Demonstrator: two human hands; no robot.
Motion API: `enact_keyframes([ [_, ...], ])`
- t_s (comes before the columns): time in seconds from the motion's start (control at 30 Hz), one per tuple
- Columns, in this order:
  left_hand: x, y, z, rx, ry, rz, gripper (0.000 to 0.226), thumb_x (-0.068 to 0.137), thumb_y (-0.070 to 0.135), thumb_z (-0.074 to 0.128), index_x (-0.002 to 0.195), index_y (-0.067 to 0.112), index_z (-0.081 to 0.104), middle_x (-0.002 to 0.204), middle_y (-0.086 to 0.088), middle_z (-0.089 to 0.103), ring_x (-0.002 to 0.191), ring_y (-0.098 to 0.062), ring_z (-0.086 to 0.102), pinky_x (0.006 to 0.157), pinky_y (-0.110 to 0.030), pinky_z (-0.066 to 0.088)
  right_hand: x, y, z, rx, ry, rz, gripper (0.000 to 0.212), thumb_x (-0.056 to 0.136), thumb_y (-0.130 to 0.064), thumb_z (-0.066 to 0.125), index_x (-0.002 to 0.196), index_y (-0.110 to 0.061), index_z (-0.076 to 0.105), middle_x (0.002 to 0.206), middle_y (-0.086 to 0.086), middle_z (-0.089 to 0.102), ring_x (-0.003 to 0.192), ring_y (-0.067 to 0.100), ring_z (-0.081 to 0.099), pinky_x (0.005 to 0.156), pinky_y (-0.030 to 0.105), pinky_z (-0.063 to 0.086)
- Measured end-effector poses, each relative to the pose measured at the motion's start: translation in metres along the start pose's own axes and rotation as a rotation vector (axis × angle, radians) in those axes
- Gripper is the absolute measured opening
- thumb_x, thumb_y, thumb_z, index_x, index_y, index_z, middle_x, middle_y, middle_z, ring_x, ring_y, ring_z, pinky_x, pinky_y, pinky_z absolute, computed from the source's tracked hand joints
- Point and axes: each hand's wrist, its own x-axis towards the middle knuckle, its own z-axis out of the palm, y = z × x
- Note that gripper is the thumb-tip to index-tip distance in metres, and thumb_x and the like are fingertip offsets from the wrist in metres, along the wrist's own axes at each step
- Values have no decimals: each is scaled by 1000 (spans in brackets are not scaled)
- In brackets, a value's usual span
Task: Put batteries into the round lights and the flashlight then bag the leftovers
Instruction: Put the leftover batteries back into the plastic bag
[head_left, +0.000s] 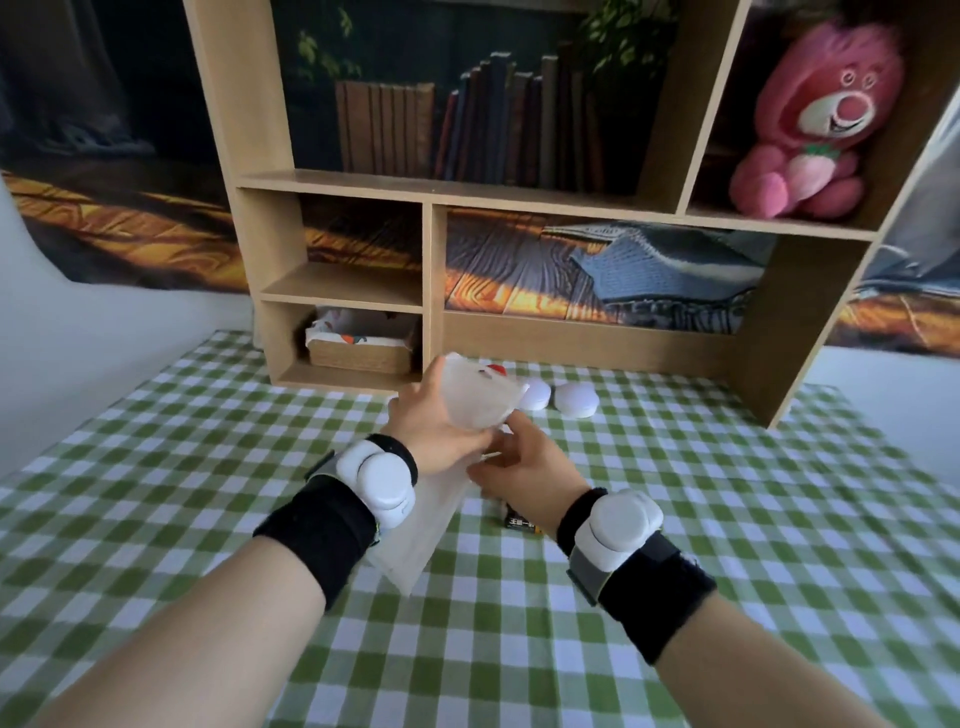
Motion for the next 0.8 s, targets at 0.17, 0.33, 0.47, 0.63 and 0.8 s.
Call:
enact_keyframes([
  [0.17, 9, 3, 0, 80, -20, 93, 110, 45, 53, 82, 141, 41, 31, 125, 0, 54, 114, -27, 55, 89, -45, 53, 8, -12, -25, 417, 175, 83, 31, 83, -10, 53, 112, -18, 61, 95, 9, 70, 82, 25, 68, 72, 40, 56],
  [0.33, 3, 7, -6, 175, -124, 176, 116, 63, 34, 87, 155, 31, 15, 151, -3, 34, 138, -27, 31, 112, -49, 33, 21, -17, -37, 390, 247, 103, 13, 96, -9, 54, 99, -14, 66, 85, 6, 70, 65, 19, 68, 58, 34, 57],
  [0.47, 1, 5, -7, 202, -186, 240, 109, 75, 23, 81, 156, 27, 8, 156, -2, 28, 143, -21, 21, 117, -52, 20, 25, -13, -32, 335, 153, 171, 19, 96, -3, 52, 94, -11, 69, 91, 8, 71, 64, 21, 68, 55, 30, 55],
  [0.63, -4, 2, -5, 339, -227, 285, 114, 75, 25, 82, 156, 28, 2, 158, -1, 21, 143, -17, 17, 117, -48, 20, 25, 0, -25, 116, 59, 121, 26, 98, -14, 53, 105, -26, 74, 98, 4, 72, 74, 20, 66, 65, 36, 60],
  [0.8, -7, -4, 5, 420, -279, 285, 128, 66, 47, 85, 156, 25, -4, 156, 1, 15, 142, -18, 15, 117, -41, 19, 24, 2, -23, -184, 17, 73, 40, 92, -8, 54, 102, -44, 68, 96, 2, 71, 72, 16, 64, 58, 23, 52],
])
